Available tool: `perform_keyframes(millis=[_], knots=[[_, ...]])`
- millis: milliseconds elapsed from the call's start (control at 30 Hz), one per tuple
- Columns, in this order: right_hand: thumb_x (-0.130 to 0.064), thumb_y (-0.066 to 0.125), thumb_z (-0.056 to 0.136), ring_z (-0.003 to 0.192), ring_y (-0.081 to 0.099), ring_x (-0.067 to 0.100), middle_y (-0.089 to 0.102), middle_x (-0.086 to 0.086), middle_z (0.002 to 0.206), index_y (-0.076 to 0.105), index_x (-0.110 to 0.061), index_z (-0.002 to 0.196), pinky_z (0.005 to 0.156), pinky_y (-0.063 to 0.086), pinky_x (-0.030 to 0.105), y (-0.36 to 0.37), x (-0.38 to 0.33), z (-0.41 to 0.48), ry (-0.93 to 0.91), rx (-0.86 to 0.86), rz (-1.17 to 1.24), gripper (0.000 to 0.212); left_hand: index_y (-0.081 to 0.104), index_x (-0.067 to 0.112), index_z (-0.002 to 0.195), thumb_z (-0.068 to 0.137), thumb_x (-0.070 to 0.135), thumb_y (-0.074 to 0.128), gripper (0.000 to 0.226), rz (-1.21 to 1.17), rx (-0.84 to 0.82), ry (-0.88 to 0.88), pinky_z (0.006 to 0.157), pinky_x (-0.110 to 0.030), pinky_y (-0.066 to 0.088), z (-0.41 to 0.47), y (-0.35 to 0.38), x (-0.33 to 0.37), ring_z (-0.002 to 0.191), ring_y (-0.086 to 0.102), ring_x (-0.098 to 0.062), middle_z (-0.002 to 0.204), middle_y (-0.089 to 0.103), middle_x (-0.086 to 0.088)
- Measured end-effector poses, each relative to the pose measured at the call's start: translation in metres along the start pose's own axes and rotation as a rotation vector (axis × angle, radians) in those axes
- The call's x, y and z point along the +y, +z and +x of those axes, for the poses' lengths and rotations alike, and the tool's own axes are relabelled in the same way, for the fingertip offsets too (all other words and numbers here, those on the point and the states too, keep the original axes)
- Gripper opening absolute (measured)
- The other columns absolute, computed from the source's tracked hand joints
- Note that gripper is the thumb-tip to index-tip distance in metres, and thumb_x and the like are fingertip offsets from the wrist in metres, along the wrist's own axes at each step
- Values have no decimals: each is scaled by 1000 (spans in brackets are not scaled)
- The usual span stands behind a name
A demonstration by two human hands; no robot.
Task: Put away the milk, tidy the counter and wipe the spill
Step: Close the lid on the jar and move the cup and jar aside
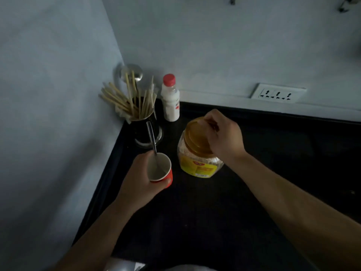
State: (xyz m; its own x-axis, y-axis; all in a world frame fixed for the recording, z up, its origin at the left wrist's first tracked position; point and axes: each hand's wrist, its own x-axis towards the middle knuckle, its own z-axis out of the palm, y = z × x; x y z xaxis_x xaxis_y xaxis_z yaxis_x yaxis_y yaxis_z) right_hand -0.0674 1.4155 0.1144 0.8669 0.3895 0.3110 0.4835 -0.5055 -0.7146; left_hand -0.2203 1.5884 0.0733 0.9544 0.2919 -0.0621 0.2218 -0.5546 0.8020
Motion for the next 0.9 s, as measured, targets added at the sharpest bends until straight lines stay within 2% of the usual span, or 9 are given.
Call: perform_keyframes(millis=[67, 133, 400, 467, 533, 633, 700, 767, 900], knots=[[-21, 55, 89, 70, 56, 13, 63, -2, 76, 56, -17, 85, 61, 50, 37, 7, 1, 24, 20, 28, -15, 6, 50, 34, 115, 60, 49, 71, 61, -6, -21, 15, 77, -14, 45, 19, -5, -10, 101, 55, 0, 111, 53, 13], [-21, 54, 90, 72, 56, 15, 62, -1, 77, 56, -15, 86, 61, 48, 35, 10, 5, 47, 50, 37, -14, 8, 50, 32, 119, 60, 46, 73, 65, -23, -31, 19, 79, -16, 45, 34, -8, -16, 102, 55, 0, 112, 53, 13], [-21, 55, 89, 75, 50, 17, 57, 0, 81, 57, -11, 89, 58, 35, 24, 24, 23, 125, 73, 31, -81, 10, 47, 28, 124, 65, 33, 80, 68, 7, -21, 38, 74, -5, 38, 83, -2, -37, 102, 52, 2, 112, 49, 14], [-21, 56, 88, 82, 51, 16, 58, 1, 91, 57, -13, 95, 63, 37, 22, 25, 29, 129, 80, 53, -99, 10, 46, 25, 126, 66, 33, 80, 70, 23, -24, 56, 75, -7, 38, 93, 3, -39, 103, 52, -3, 115, 49, 11], [-20, 58, 86, 99, 50, 16, 54, 4, 110, 53, -15, 111, 77, 43, 22, 29, 38, 117, 127, 91, -91, 26, 45, 24, 128, 67, 33, 80, 71, 29, -29, 61, 75, -8, 37, 101, 9, -41, 105, 51, -4, 118, 48, 10], [-31, 60, 88, 121, 35, 11, 37, 8, 137, 31, -13, 136, 93, 29, 9, 35, 50, 78, 204, 138, -87, 59, 44, 24, 129, 67, 34, 79, 72, 40, -43, 57, 74, -9, 37, 112, 17, -43, 106, 51, -4, 118, 47, 10], [-39, 55, 89, 133, 25, 15, 22, 9, 149, 15, -14, 144, 105, 26, 20, 38, 61, 48, 300, 115, -92, 72, 47, 25, 126, 66, 38, 79, 69, 66, -54, 82, 76, -12, 40, 120, 22, -46, 104, 52, -6, 115, 50, 8], [-40, 54, 89, 139, 20, 19, 14, 6, 152, 9, -21, 146, 109, 27, 33, 43, 74, 23, 431, 36, -116, 75, 49, 25, 122, 65, 41, 78, 66, 92, -59, 101, 77, -18, 46, 129, 29, -50, 102, 54, -6, 112, 52, 8], [-46, 52, 88, 142, 12, 20, 10, 4, 155, 9, -22, 146, 114, 22, 39, 65, 99, -18, 551, -280, -314, 76, 49, 24, 122, 65, 39, 80, 67, 125, -56, 111, 82, -30, 50, 143, 40, -54, 103, 54, -9, 113, 51, 6]])
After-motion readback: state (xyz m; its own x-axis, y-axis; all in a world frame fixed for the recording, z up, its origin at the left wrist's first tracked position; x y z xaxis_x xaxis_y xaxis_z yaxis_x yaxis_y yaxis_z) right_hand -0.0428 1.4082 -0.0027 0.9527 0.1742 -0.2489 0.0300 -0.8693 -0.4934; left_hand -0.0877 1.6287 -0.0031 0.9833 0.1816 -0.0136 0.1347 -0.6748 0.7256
